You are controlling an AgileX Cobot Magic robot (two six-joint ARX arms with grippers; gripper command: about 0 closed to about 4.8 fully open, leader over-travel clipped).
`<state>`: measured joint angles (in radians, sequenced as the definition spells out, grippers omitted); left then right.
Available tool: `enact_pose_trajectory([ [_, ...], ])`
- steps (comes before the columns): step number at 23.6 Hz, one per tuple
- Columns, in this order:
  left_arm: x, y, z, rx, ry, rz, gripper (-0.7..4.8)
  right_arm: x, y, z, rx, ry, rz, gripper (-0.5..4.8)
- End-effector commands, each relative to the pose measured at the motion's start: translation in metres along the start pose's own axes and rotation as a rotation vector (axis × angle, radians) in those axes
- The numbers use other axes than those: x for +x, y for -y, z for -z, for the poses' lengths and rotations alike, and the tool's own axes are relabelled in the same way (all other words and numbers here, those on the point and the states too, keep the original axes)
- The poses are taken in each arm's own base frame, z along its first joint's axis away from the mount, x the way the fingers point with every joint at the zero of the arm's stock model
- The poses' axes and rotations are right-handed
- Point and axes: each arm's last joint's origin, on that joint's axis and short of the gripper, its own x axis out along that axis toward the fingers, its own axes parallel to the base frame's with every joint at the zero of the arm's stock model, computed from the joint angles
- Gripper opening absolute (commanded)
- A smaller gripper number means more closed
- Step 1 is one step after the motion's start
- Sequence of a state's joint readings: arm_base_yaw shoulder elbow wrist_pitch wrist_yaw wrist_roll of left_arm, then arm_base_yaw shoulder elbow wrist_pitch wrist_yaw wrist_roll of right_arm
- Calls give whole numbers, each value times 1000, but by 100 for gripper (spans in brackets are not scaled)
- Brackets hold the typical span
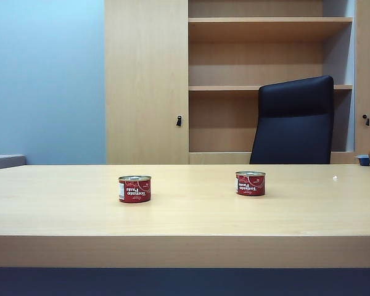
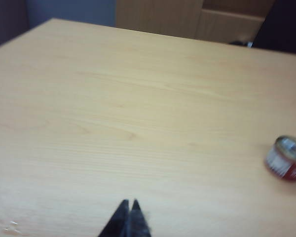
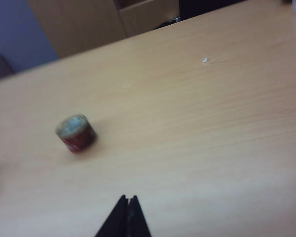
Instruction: Stack a can of tomatoes on the right onto the can of tomatoes on the left.
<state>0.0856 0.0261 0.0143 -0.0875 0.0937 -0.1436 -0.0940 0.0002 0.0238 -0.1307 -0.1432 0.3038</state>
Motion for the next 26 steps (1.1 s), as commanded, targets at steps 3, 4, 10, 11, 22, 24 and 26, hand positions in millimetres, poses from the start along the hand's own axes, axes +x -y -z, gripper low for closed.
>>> enact_pose_trajectory([
  [3,-6,6,-24,-117,74,81,-5,-17,-19,-44,6,104,-116,-4],
  [4,-9,8,-32,-128,96,104,-5,-22,-22,-52,-7,112,-118,-4],
  [10,-28,20,-74,-96,187,278,-5,-47,-43,-101,-155,49,-150,0],
  [11,-29,22,-78,-89,181,324,-5,-49,-46,-108,-183,15,-165,0],
  [22,45,26,-98,-12,-192,586,-5,129,-123,-188,-524,-429,-275,392],
  [24,52,26,-99,-14,-197,585,-5,174,-141,-173,-578,-480,-277,421],
  [26,52,25,-97,-18,-207,580,-5,214,-152,-154,-596,-540,-265,436],
])
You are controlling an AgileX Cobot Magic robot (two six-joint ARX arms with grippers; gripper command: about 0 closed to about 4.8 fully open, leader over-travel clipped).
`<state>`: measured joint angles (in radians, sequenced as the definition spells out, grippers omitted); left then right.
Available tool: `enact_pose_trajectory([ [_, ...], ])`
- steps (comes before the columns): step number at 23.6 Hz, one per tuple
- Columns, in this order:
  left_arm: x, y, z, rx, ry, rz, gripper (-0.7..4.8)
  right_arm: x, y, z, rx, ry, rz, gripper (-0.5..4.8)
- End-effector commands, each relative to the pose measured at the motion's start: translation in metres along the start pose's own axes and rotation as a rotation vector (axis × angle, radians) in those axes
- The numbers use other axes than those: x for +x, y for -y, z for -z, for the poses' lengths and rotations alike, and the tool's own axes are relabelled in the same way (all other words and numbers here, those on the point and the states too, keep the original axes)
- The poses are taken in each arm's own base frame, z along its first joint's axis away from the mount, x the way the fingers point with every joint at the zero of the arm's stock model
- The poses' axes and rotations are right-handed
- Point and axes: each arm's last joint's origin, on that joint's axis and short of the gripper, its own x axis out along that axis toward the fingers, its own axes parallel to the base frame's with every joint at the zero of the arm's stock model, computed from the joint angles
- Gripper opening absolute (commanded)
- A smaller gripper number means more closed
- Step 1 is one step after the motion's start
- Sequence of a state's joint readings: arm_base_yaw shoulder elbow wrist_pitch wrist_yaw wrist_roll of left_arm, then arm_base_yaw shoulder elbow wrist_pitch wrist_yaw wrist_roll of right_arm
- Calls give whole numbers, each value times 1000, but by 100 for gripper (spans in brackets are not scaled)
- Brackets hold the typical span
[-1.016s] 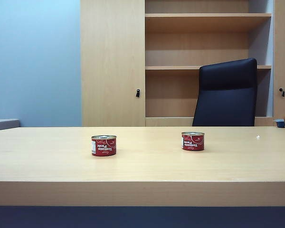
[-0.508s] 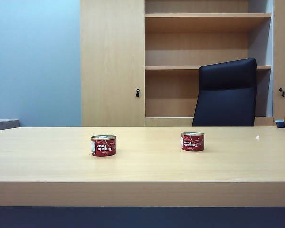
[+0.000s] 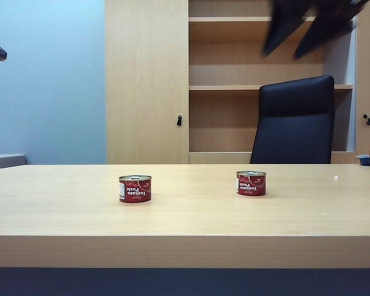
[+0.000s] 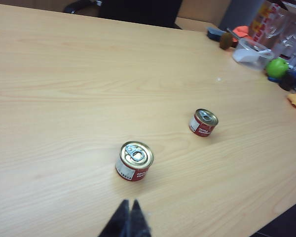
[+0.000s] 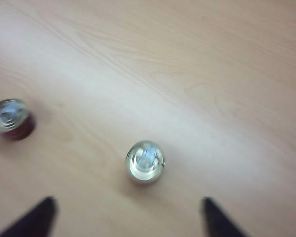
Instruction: Stack a can of tomatoes on the right onto the can of tomatoes on the left.
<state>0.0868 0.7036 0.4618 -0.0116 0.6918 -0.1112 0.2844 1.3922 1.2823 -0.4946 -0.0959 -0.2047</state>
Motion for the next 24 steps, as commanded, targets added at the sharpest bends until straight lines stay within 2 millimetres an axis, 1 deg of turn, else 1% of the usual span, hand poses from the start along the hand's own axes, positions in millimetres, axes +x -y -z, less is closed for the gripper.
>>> enact_pose_trajectory([
  [1,1,0,-1,13,7,7,-5,53,3,-12,-17,-51,25,449],
  [2,1,0,0,12,6,7,-5,75,4,-11,-14,-91,16,479],
  [3,0,0,0,12,6,6,-5,95,5,-6,-11,-132,8,479],
  [5,0,0,0,12,6,6,-5,119,4,5,-4,-184,-37,479],
  [7,0,0,0,12,6,6,-5,132,3,13,-1,-217,-52,479],
  [8,0,0,0,12,6,6,-5,143,2,21,1,-248,-54,479],
  [10,0,0,-1,13,6,6,-5,158,2,29,3,-264,-63,479],
  [12,0,0,0,12,6,6,-5,167,2,32,3,-252,-64,479],
  [19,0,0,0,12,6,6,-5,185,0,46,10,-290,-89,479],
  [24,0,0,0,12,6,6,-5,192,0,54,12,-328,-89,479],
])
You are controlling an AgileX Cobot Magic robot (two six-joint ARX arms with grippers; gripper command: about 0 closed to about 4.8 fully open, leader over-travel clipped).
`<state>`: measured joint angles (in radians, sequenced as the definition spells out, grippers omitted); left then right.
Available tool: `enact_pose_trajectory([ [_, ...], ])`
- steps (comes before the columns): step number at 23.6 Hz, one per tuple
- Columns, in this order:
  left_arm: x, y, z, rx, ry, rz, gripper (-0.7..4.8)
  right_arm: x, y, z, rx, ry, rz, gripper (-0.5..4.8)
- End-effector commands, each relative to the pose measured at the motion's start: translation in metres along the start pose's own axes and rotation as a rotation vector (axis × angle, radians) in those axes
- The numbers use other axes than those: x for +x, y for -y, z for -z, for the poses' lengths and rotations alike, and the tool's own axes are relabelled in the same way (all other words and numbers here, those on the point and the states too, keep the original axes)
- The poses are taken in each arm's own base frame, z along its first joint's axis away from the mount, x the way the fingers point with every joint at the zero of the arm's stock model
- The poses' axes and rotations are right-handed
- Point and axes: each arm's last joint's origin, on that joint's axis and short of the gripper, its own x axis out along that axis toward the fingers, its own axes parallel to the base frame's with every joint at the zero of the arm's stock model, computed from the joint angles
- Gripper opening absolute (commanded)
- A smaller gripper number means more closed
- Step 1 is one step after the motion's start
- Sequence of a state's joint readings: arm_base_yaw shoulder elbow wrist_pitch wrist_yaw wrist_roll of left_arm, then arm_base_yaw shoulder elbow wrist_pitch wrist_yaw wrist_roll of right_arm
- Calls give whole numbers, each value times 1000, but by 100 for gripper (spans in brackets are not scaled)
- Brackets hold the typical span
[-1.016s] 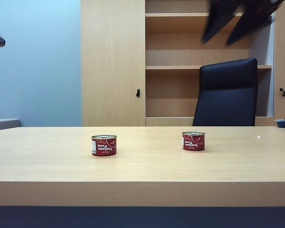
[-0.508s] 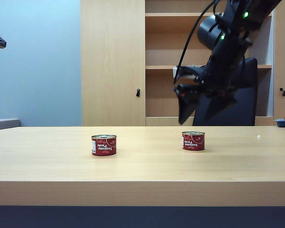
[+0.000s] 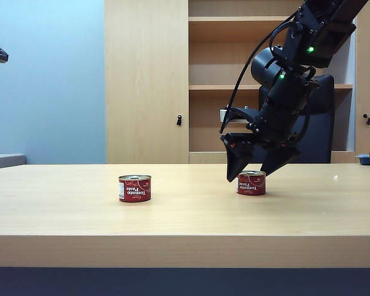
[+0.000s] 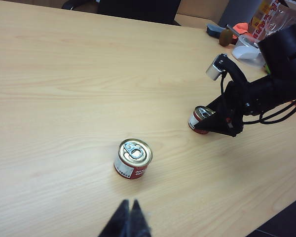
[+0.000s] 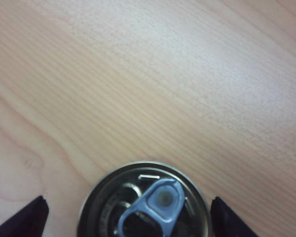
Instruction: Stack a can of tomatoes on the right onto the can of tomatoes on the left.
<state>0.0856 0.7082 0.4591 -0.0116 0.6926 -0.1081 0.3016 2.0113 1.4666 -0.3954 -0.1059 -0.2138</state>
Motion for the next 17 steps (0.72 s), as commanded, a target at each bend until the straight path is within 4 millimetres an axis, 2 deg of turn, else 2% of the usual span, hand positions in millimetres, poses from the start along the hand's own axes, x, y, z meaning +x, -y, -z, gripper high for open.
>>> enact_pose_trajectory([
  [1,0,1,-2,14,12,5,-5,1,0,1,1,-14,0,473],
  [2,0,1,-2,14,12,5,-5,0,0,2,3,-27,-2,419],
  [5,0,1,-2,14,12,5,-5,0,-1,3,4,-44,-6,368],
  [8,0,1,-2,13,12,5,-5,-6,-2,-3,0,-56,4,343],
  [14,0,1,-2,14,12,5,-5,-22,-19,-32,-46,3,33,346],
  [17,0,1,-2,14,12,5,-5,-21,-25,-35,-86,-4,102,453],
])
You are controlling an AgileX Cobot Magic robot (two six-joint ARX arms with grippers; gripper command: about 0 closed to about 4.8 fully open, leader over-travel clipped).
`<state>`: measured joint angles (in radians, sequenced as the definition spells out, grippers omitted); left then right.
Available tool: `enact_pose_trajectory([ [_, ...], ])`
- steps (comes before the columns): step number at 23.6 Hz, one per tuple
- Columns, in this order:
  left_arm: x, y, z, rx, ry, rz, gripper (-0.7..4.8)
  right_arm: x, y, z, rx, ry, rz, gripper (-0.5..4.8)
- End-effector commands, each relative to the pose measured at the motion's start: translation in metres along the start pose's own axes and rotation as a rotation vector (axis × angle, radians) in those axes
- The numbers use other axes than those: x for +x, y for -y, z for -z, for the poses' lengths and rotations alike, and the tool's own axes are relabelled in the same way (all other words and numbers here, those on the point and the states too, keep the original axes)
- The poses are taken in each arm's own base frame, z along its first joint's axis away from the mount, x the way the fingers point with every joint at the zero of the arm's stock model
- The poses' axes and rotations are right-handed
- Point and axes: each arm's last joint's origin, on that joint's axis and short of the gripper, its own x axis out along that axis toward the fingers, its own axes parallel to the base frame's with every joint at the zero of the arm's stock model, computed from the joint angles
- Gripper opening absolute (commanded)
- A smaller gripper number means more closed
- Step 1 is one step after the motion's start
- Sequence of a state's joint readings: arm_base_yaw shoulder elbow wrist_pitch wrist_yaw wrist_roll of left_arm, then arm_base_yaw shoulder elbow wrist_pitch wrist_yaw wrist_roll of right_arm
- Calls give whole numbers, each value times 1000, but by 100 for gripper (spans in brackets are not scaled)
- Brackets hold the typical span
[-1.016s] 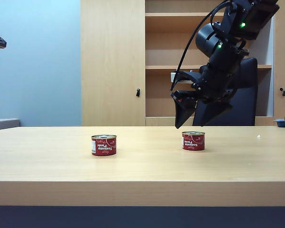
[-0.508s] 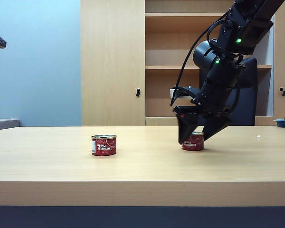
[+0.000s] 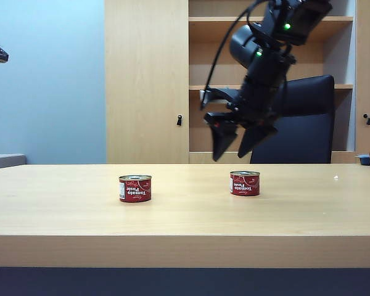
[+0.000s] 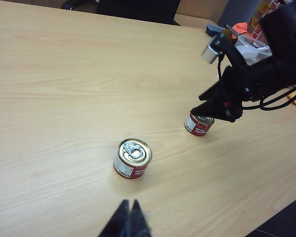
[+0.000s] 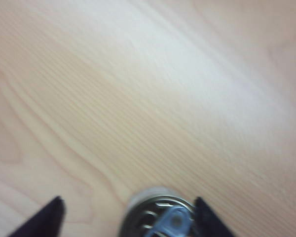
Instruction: Stack a can of tomatoes on the right onto the can of tomatoes on the left.
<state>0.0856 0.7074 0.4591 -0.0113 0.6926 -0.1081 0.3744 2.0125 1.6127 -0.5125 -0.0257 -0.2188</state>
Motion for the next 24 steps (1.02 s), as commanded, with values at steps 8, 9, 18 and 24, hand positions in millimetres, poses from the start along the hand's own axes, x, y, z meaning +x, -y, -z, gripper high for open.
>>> enact_pose_trajectory([
  [8,0,1,-2,13,11,5,-5,6,4,5,-65,-46,77,479],
  [9,0,1,-2,13,11,5,-5,7,4,5,-65,-50,76,479],
  [18,0,1,-2,13,11,5,-5,32,1,19,-65,-128,44,338],
  [24,0,1,-2,13,11,5,-5,28,-2,16,-72,-123,40,290],
])
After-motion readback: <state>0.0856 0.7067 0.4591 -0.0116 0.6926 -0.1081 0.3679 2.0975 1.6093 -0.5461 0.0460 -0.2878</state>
